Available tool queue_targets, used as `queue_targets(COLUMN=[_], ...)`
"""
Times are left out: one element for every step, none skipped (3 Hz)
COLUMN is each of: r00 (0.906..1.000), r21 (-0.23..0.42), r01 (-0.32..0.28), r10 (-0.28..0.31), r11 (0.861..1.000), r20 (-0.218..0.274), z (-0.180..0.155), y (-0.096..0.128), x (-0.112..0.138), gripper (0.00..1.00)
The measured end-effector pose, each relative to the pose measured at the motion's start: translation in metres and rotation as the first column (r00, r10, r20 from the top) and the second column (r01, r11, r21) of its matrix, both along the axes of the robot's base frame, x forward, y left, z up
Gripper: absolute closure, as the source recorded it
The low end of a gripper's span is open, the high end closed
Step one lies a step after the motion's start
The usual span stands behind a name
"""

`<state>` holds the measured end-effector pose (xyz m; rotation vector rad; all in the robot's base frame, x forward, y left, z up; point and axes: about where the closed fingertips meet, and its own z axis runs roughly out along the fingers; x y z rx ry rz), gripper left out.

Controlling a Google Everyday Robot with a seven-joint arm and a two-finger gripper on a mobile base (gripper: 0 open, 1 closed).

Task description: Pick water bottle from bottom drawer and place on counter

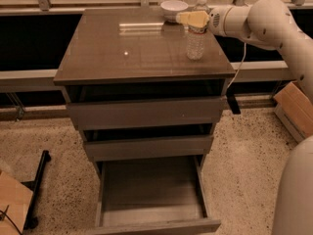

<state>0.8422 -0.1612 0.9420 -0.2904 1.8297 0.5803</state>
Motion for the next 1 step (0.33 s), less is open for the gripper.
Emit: queue_targets(r00=[1.0000], r21=[0.000], r01=[0.000], r10=[0.000], r11=[1.000], r20=[0.000], z=[0.0000], y=[0.0000], x=[0.0000], gripper=[0.00])
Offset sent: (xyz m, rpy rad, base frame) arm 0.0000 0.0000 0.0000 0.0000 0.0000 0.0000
